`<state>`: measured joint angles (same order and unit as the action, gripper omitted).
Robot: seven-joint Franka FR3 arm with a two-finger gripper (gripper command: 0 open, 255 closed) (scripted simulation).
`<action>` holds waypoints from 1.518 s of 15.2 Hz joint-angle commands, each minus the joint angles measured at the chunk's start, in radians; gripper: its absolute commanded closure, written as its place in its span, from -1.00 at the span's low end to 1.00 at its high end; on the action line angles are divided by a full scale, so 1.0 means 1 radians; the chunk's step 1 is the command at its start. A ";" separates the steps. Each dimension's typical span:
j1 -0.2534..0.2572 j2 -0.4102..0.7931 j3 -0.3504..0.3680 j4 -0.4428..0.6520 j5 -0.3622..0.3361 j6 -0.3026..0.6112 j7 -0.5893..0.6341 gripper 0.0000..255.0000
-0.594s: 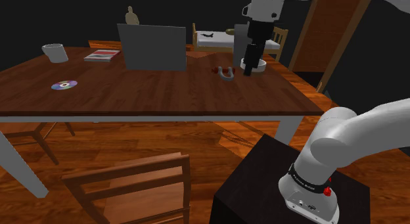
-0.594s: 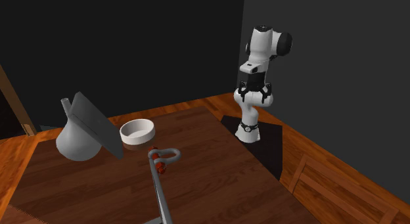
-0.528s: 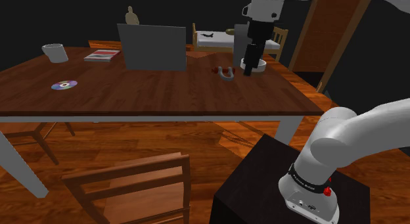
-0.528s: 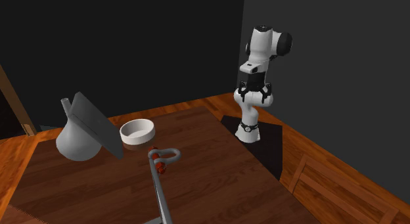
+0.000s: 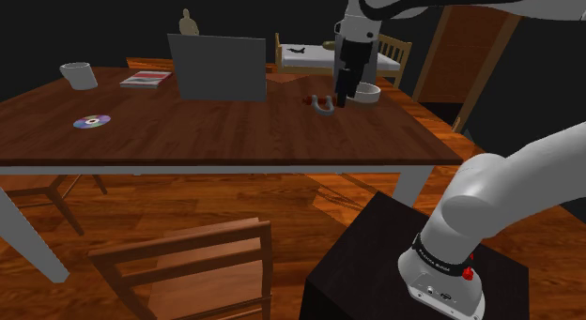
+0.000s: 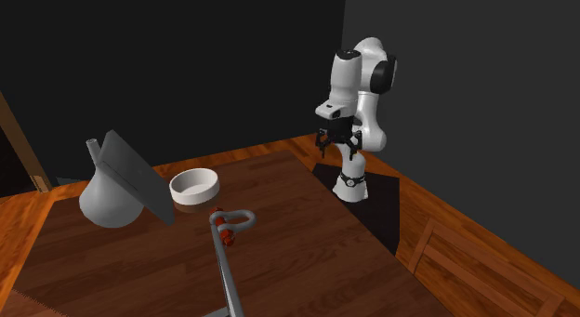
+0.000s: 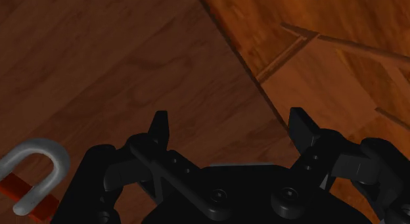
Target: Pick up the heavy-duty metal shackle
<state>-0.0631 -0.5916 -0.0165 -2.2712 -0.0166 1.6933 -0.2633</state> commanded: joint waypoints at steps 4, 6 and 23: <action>-0.027 0.133 -0.058 0.036 -0.031 0.105 -0.068 -1.00; -0.035 0.194 -0.080 0.064 -0.038 0.142 -0.094 -1.00; -0.124 0.780 -0.209 0.507 0.035 0.308 -0.320 -1.00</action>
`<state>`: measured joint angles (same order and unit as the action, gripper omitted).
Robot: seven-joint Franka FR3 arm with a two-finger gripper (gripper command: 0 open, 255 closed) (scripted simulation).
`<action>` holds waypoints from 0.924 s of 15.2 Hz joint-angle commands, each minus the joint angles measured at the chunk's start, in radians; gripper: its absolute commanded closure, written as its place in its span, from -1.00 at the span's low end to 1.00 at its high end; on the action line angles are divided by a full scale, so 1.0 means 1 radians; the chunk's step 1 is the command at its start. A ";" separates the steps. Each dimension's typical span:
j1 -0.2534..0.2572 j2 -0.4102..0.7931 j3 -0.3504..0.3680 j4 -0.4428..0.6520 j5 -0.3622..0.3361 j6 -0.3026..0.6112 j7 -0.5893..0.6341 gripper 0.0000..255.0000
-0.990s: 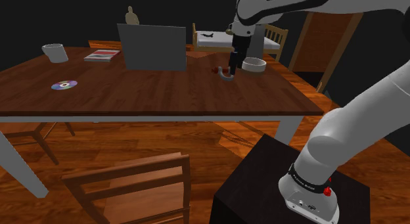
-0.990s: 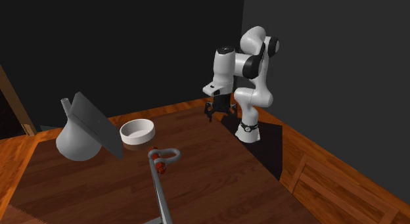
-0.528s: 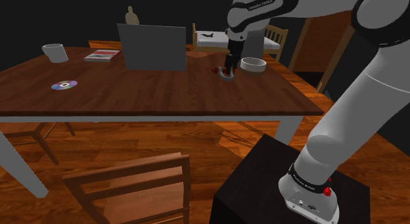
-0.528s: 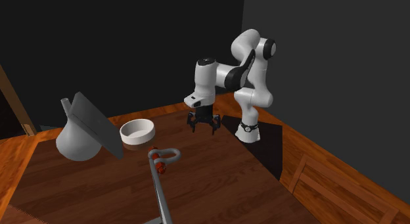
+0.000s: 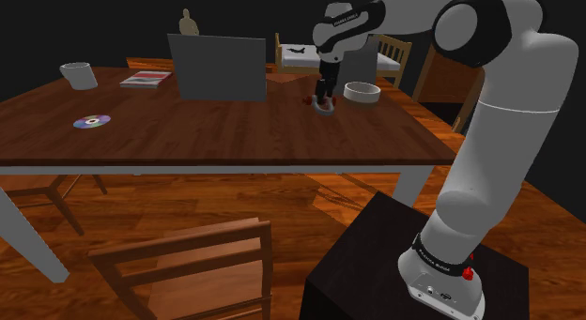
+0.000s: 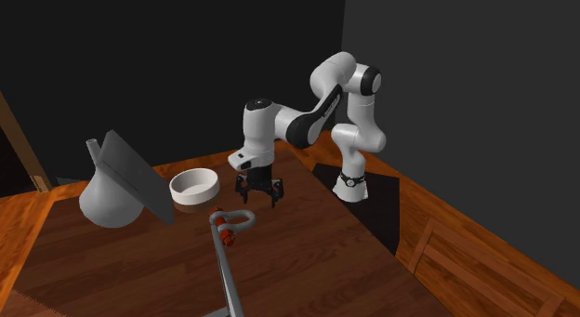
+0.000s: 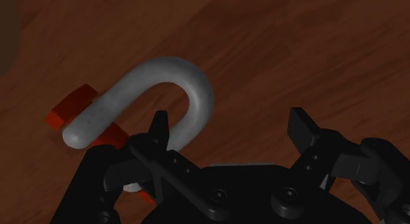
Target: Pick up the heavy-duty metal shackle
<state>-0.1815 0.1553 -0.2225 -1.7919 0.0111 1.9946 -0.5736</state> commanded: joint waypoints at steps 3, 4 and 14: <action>-0.021 0.097 -0.006 0.081 0.023 0.018 -0.029 -1.00; -0.021 0.100 -0.006 0.072 0.024 0.030 -0.030 -1.00; -0.023 0.122 -0.004 0.025 0.030 0.099 -0.033 1.00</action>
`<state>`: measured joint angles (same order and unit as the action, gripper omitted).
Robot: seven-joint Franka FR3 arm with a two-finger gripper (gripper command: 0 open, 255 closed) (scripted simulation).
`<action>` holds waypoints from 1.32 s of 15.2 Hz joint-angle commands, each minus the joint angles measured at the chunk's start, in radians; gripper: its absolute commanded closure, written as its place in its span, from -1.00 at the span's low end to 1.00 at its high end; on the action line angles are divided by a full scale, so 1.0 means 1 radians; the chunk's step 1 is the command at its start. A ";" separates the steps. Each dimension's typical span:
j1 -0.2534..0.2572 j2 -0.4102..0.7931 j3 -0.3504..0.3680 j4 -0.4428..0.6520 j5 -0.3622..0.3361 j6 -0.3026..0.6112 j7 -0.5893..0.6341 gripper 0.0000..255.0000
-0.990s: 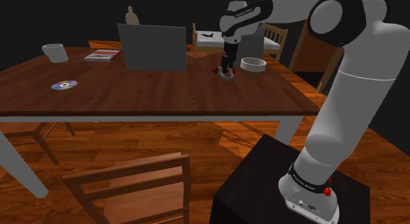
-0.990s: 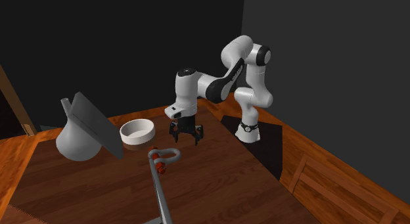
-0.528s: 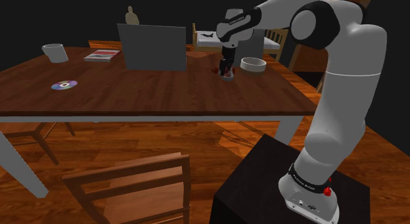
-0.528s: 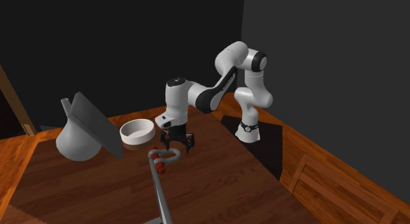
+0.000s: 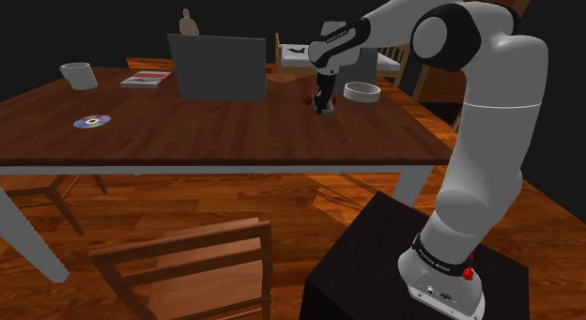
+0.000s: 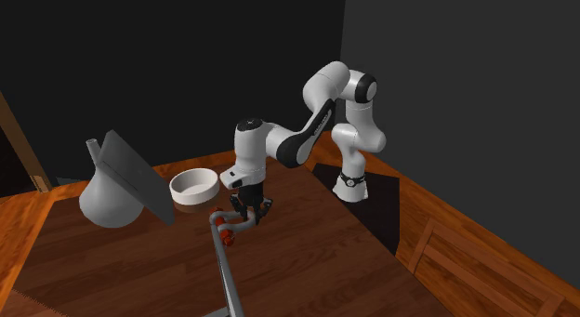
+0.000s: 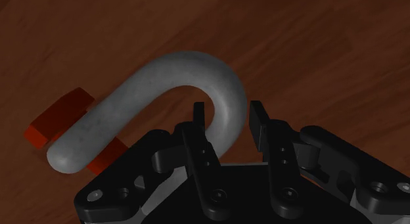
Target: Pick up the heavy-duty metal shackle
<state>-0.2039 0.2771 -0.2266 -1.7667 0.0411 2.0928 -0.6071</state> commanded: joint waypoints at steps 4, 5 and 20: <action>0.000 0.000 0.000 0.000 0.000 0.001 0.000 1.00; 0.000 0.000 0.000 0.000 0.000 0.001 0.000 1.00; 0.002 -0.040 -0.004 0.123 -0.011 -0.161 0.005 1.00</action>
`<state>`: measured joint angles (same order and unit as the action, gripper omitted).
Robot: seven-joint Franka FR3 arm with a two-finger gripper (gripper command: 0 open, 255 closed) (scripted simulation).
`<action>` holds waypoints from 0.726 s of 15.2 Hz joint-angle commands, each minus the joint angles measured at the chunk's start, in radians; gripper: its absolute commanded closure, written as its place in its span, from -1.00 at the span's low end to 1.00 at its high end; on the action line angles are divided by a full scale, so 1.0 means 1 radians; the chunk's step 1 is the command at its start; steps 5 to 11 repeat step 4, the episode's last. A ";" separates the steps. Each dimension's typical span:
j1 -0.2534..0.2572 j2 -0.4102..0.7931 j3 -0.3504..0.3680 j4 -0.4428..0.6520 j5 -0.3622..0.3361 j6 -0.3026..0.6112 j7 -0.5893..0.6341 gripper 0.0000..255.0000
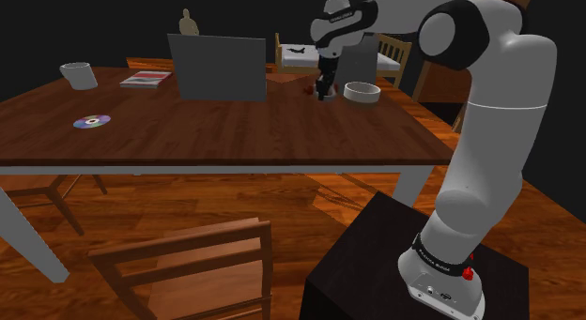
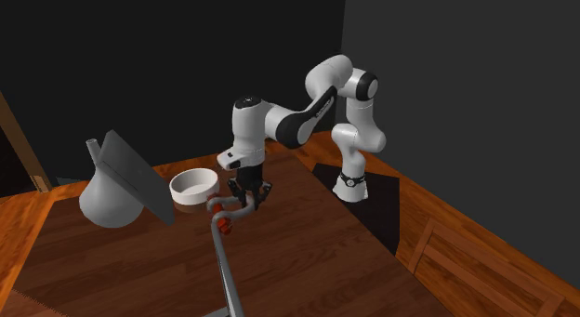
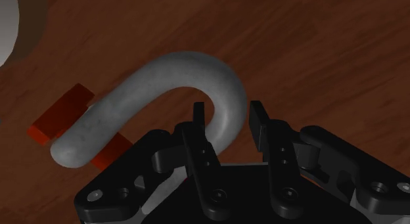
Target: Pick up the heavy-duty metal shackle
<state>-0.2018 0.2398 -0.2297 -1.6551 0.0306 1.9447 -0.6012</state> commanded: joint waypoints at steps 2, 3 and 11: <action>-0.001 -0.006 -0.001 0.034 -0.002 -0.039 0.000 1.00; -0.001 -0.006 -0.001 0.036 -0.002 -0.041 0.000 1.00; -0.001 -0.006 -0.001 0.036 -0.002 -0.041 0.000 1.00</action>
